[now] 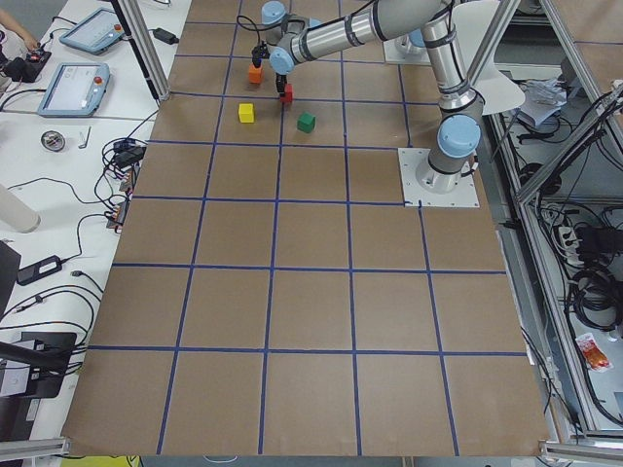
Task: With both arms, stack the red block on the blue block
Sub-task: 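Release the red cube and raise the left gripper while the right gripper approaches, then lower the right gripper onto the red cube and grasp it, then carry the red cube with the right gripper over the blue cube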
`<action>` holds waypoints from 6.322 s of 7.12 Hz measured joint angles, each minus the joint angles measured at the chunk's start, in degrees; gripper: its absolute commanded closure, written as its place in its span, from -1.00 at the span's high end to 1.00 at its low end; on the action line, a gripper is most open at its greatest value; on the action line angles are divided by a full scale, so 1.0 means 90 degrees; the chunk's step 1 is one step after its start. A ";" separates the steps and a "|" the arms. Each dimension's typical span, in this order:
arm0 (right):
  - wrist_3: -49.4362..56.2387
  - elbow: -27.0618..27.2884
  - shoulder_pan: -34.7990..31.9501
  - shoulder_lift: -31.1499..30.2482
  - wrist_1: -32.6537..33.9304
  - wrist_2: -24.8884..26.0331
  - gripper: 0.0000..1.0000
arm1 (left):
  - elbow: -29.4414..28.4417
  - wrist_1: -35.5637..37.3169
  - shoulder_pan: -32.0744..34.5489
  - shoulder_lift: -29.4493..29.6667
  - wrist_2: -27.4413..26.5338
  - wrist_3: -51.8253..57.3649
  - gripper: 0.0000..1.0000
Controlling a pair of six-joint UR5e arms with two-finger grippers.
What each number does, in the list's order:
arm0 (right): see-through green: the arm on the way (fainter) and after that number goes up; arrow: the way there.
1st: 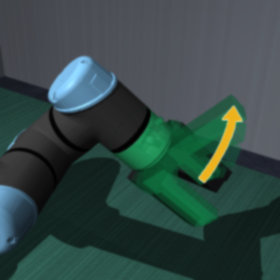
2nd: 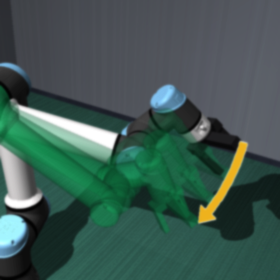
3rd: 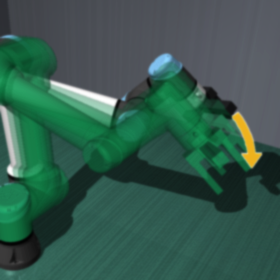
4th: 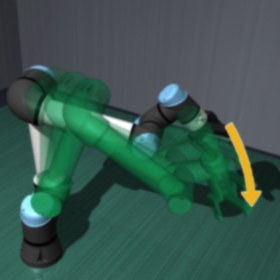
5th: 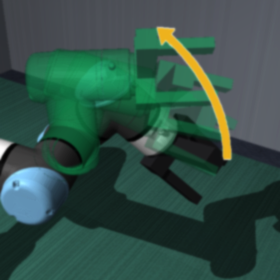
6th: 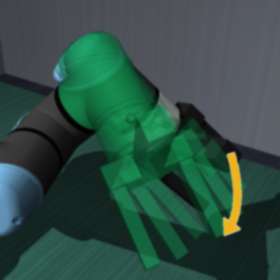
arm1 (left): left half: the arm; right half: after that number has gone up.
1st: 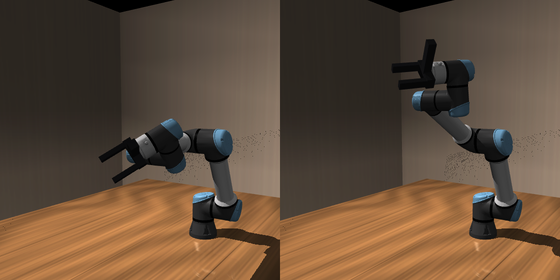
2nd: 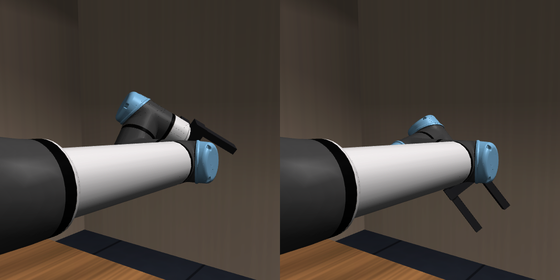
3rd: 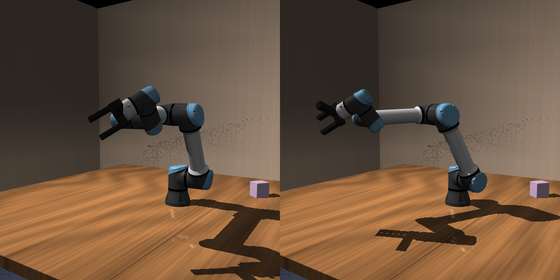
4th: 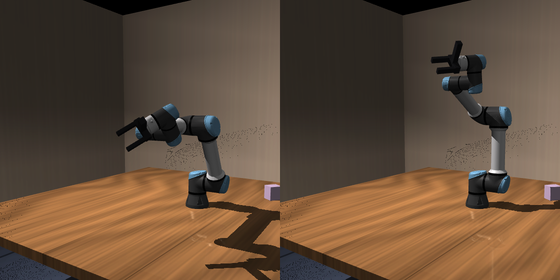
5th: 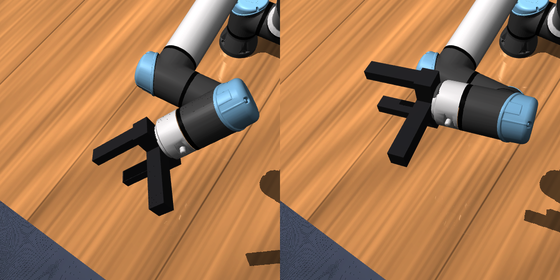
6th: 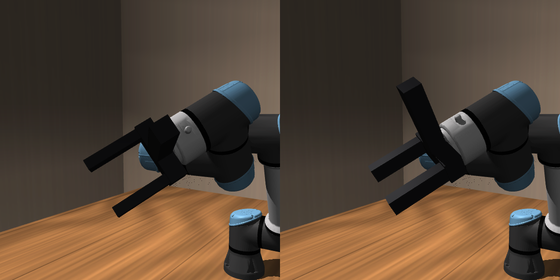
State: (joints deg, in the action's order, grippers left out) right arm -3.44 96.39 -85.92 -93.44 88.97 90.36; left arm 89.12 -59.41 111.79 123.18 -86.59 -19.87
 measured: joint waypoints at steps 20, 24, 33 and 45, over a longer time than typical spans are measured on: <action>-0.1222 -0.0086 -0.2701 0.3375 0.3892 -0.0117 1.00 | -0.0352 -0.3566 -0.2322 -0.3648 -0.0769 0.2088 1.00; -0.1244 -0.0071 -0.2859 0.3639 0.3963 -0.0121 0.79 | -0.0337 -0.3514 -0.2365 -0.3664 -0.0569 0.2087 1.00; -0.1232 -0.0115 -0.2641 0.2983 0.3350 -0.0094 -1.00 | -0.0372 -0.3529 -0.2344 -0.3647 -0.0525 0.2052 1.00; 0.2435 0.1062 0.1250 0.0855 0.1965 0.0068 -1.00 | -0.0339 -0.3564 -0.2324 -0.3672 -0.0523 0.2052 1.00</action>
State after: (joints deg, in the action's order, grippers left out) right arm 18.47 105.95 -74.67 -85.75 106.66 90.98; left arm 86.07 -91.48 90.88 90.14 -91.30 -1.41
